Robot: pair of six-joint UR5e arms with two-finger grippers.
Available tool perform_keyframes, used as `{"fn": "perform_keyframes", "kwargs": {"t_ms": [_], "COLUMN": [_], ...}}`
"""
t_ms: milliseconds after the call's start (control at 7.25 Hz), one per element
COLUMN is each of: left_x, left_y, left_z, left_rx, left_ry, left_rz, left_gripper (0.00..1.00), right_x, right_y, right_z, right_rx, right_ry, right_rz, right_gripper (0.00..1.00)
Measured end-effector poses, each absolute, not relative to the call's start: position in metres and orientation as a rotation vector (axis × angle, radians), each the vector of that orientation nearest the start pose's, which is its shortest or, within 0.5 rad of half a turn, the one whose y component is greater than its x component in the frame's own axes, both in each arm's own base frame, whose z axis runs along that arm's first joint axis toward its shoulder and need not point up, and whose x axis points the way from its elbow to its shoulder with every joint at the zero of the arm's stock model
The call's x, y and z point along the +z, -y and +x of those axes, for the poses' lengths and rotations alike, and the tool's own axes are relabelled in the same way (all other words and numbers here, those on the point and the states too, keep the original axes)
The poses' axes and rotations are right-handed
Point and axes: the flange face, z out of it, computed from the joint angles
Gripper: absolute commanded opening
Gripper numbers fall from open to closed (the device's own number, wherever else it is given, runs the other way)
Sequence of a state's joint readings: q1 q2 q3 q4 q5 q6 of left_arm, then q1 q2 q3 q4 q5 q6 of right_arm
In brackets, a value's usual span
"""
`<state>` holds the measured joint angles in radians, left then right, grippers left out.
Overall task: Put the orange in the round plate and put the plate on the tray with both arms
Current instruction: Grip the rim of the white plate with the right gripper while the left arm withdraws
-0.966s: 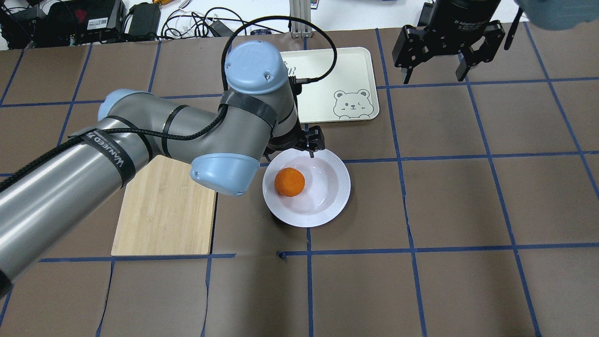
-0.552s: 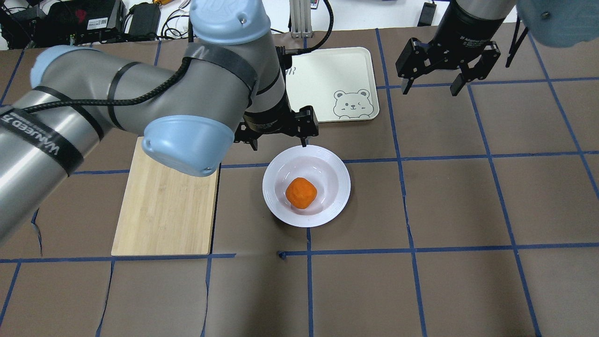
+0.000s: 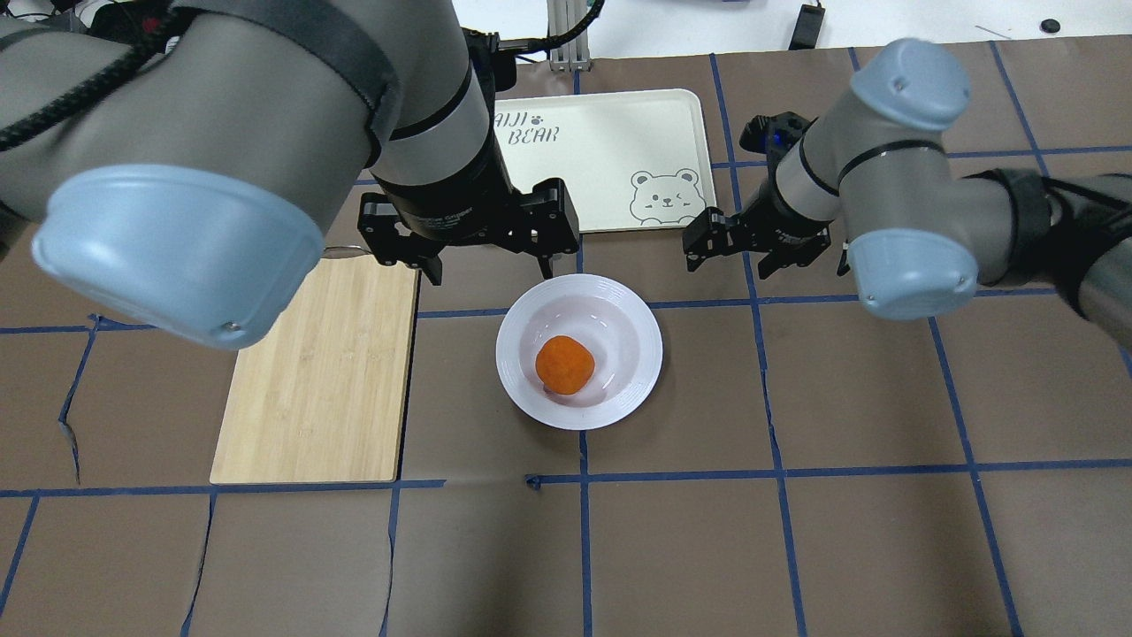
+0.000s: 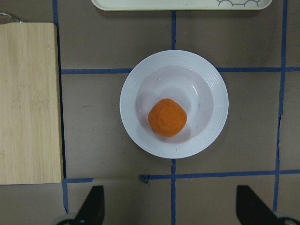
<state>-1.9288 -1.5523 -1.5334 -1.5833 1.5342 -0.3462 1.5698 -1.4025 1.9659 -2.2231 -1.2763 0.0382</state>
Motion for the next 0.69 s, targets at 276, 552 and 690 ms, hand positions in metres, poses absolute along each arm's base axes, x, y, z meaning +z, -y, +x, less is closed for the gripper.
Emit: {"fn": "perform_keyframes", "kwargs": {"t_ms": [276,552,690], "left_x": [0.521,0.529,0.532], "left_y": [0.415,0.432,0.44], "left_z": [-0.274,-0.229,-0.203], "left_rx": [-0.032,-0.058,-0.071], "left_ry": [-3.174,-3.167,-3.16], "left_rz": [0.106,0.142,0.183], "left_gripper": [1.0,1.0,1.0], "right_x": [0.249,0.221,0.21], "right_y": [0.497,0.493,0.489], "right_z": [0.21,0.227,0.228], "right_rx": [-0.131,-0.123,-0.116], "right_ry": [-2.805,-2.798,-2.799], "right_rz": [0.016,0.0,-0.009], "right_gripper": [1.0,1.0,1.0]}}
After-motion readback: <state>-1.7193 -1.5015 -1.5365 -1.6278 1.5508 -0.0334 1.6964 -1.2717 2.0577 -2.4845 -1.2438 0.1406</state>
